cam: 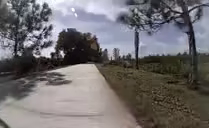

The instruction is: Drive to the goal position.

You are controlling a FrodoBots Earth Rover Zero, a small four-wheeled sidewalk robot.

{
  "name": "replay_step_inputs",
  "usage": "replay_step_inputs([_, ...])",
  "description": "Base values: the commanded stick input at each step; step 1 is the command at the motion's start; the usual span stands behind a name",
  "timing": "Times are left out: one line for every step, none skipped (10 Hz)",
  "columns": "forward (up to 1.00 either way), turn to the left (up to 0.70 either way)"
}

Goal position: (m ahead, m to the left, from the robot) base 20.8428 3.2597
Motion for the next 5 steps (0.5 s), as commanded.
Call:
replay_step_inputs([0.85,0.00])
replay_step_inputs([0.85,0.00])
replay_step_inputs([0.85,0.00])
replay_step_inputs([0.81,0.00])
replay_step_inputs([0.80,0.00])
